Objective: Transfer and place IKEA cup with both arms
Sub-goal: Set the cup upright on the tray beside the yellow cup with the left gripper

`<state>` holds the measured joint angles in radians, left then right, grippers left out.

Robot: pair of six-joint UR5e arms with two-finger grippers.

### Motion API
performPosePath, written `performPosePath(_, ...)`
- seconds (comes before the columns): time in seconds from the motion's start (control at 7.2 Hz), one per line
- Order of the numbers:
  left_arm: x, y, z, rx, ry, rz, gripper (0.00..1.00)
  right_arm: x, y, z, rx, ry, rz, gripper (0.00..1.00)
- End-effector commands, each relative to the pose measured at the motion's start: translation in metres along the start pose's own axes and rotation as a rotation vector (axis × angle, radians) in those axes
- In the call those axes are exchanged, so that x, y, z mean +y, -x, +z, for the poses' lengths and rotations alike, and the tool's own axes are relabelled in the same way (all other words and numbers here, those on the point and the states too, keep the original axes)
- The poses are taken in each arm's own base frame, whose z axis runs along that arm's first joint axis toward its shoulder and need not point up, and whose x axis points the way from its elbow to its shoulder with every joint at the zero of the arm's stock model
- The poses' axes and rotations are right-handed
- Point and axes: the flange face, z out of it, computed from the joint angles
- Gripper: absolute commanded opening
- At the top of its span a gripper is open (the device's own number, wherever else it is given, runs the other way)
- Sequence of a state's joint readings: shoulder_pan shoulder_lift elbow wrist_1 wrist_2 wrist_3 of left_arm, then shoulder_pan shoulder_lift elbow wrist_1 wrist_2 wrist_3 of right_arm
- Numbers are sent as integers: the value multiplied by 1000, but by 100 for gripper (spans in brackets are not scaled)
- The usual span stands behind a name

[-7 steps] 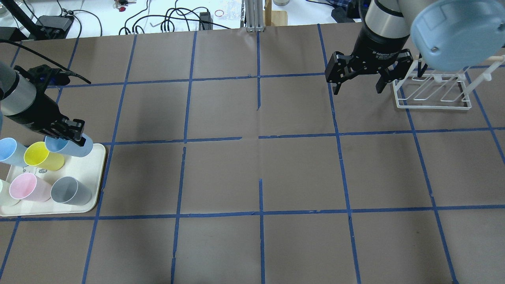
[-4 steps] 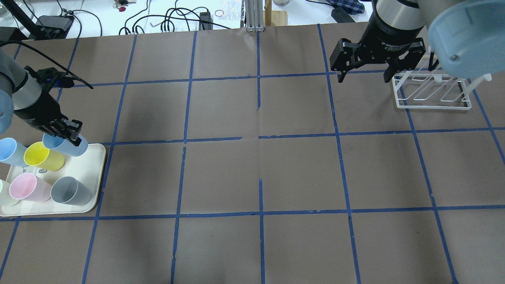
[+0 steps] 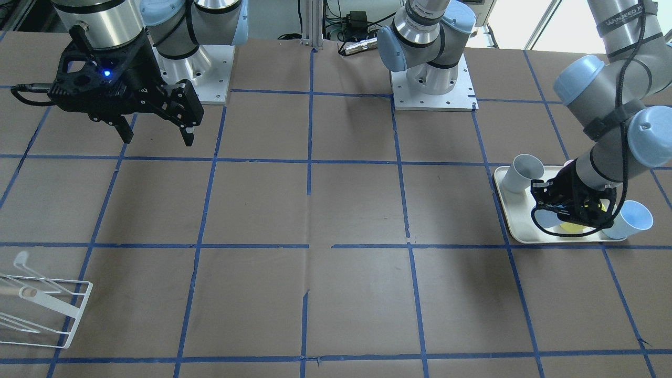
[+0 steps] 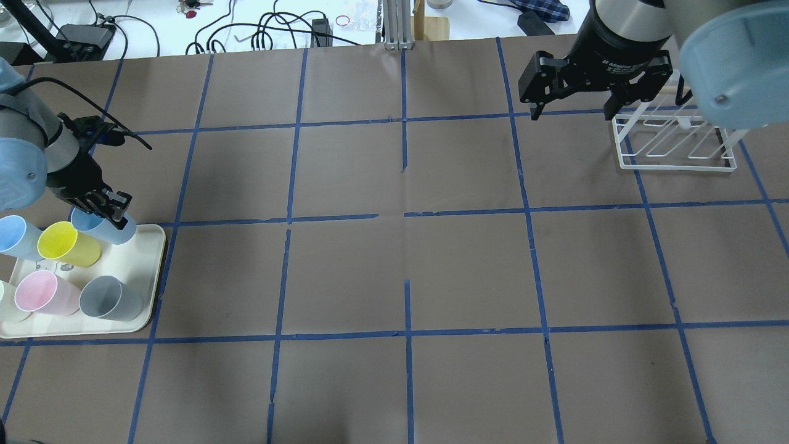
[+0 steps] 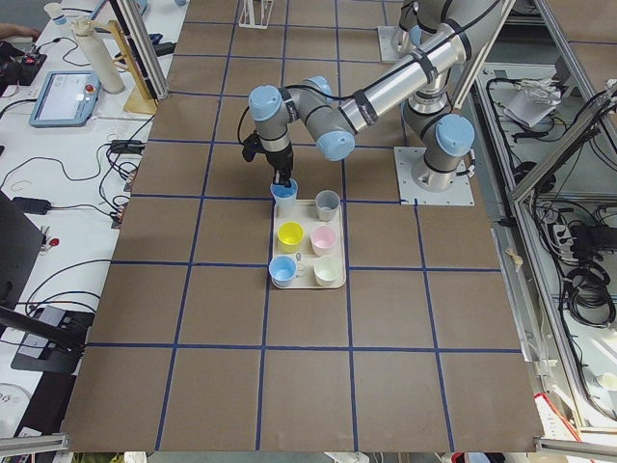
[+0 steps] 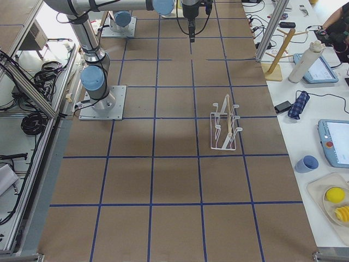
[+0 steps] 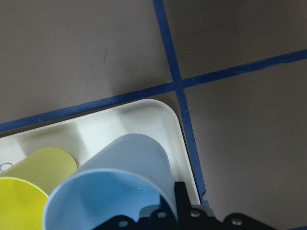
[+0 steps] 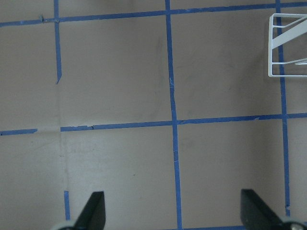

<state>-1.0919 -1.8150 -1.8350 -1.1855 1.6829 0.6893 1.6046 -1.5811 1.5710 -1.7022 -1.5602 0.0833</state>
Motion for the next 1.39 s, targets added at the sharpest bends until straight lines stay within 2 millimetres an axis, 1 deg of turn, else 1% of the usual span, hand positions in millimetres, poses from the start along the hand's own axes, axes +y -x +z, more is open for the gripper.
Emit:
performPosePath(0.0, 10, 29, 26, 33, 26, -28, 0, 0, 0, 0, 4, -2, -5, 100)
performPosePath(0.28, 5, 28, 40, 59, 39, -26, 0, 0, -1, 0, 6, -2, -5, 100)
performPosePath(0.56, 2, 28, 48, 71, 49, -20, 0, -1, 0, -2, -2, -6, -2, 100)
performPosePath(0.69, 2, 26, 48, 72, 51, -17, 0, -6, -4, -3, -2, -1, 6, 100)
performPosePath(0.97, -1, 22, 49, 110, 32, -15, 0, -15, -5, 2, 1, 32, 9, 100)
performPosePath(1.11, -1, 21, 51, 115, 32, -13, 36, -14, -6, 1, 12, 62, 8, 100)
performPosePath(1.25, -1, 21, 51, 117, 34, -10, 63, -12, -5, 2, 15, 67, 3, 100)
